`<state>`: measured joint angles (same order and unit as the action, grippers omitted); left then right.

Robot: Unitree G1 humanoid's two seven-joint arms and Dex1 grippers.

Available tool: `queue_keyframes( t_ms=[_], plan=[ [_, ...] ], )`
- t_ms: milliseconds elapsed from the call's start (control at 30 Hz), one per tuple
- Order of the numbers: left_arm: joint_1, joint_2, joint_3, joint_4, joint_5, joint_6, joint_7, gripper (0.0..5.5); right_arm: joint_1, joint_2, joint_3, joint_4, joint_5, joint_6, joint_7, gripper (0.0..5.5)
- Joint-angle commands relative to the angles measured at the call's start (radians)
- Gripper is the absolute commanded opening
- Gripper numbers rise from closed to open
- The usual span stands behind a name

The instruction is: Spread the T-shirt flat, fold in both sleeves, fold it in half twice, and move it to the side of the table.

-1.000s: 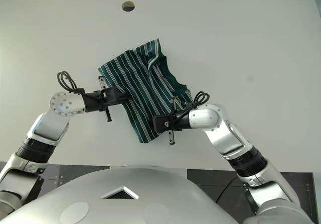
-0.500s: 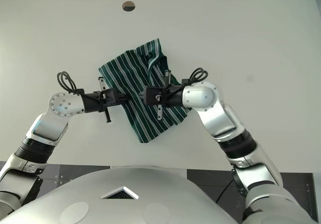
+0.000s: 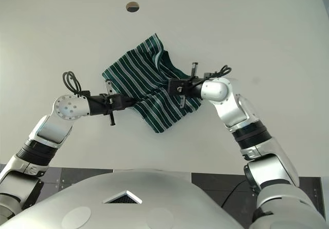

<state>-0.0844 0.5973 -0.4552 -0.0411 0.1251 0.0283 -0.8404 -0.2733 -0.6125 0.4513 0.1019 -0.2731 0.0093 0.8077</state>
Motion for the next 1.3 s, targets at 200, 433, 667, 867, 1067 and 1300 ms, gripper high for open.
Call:
queue_keyframes(
  t_ms=[200,433,667,867,1067,1300],
  plan=[
    [0.024,0.037,-0.025,0.086,0.065,0.017,-0.008,0.13,0.016,-0.068,-0.137,0.185,0.098,0.04,0.05,0.1],
    [0.027,0.035,-0.002,0.079,0.041,0.015,-0.006,0.13,0.067,-0.08,-0.11,0.162,0.082,-0.006,0.085,0.1],
    [0.019,0.024,0.024,0.074,0.025,0.016,-0.006,0.13,0.111,-0.109,-0.106,0.034,0.088,-0.008,0.109,0.1],
    [0.003,0.033,0.05,0.068,0.008,0.026,-0.02,0.13,0.296,-0.275,-0.045,-0.213,0.063,-0.042,0.234,0.1],
    [-0.011,0.036,0.06,0.087,0.013,0.018,-0.026,0.13,0.412,-0.317,-0.067,-0.431,0.155,0.002,0.267,0.1],
    [-0.015,0.035,0.058,0.118,0.016,0.0,-0.027,0.13,0.407,-0.292,-0.125,-0.432,0.178,0.019,0.209,0.1]
  ],
)
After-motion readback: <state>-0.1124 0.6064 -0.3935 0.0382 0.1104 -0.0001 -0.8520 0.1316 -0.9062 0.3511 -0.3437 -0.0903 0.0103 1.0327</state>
